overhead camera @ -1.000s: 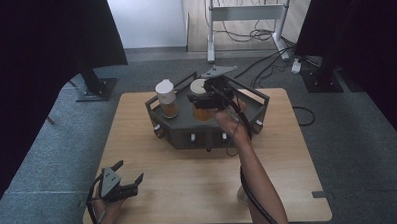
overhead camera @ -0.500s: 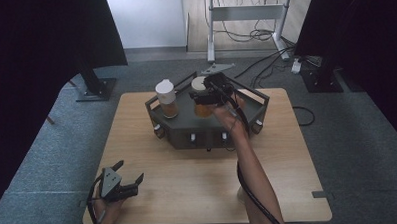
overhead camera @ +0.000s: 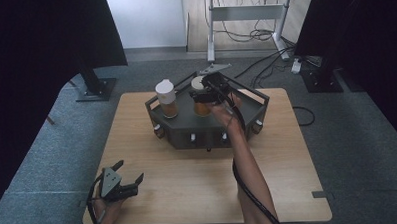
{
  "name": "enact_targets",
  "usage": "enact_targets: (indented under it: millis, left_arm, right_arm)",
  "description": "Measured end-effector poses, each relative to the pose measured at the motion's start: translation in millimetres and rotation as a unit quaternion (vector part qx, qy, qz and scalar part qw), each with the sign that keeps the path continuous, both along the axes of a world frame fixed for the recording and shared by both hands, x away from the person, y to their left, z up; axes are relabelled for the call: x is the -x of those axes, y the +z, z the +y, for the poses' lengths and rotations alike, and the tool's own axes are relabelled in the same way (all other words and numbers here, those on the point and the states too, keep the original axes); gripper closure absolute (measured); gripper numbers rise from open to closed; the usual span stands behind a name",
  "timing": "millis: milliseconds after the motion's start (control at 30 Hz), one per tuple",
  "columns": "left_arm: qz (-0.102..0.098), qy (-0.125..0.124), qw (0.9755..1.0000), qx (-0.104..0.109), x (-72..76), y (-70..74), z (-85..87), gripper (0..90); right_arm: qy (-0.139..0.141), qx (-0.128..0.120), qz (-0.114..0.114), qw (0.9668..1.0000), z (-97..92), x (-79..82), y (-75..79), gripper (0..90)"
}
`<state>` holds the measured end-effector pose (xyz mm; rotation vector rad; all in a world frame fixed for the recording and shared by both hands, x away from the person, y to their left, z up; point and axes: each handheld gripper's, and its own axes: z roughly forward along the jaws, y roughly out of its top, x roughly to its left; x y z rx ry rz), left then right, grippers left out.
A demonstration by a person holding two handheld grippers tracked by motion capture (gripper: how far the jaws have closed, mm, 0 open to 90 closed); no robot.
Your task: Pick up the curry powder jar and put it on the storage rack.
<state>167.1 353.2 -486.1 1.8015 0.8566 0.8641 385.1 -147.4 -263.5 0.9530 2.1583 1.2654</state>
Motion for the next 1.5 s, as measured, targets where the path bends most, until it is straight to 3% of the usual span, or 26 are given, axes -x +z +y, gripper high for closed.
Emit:
enact_targets:
  millis: [600, 1067, 1500]
  left_arm:
    - [-0.002, -0.001, 1.0, -0.001, 0.5, 0.1, -0.2, 11.3]
    - [-0.002, -0.002, 1.0, -0.001, 0.8, 0.0, -0.8, 11.3]
    - [-0.003, -0.004, 1.0, -0.004, 0.8, 0.3, -1.6, 11.3]
  right_arm:
    - [-0.009, 0.004, 0.023, 0.9997, 1.1, -8.0, -14.9, 33.3]
    - [-0.008, 0.009, 0.026, 0.9996, 3.9, -9.3, -21.5, 33.2]
    - [-0.012, -0.013, 0.024, 0.9995, -4.3, -7.4, -29.2, 32.7]
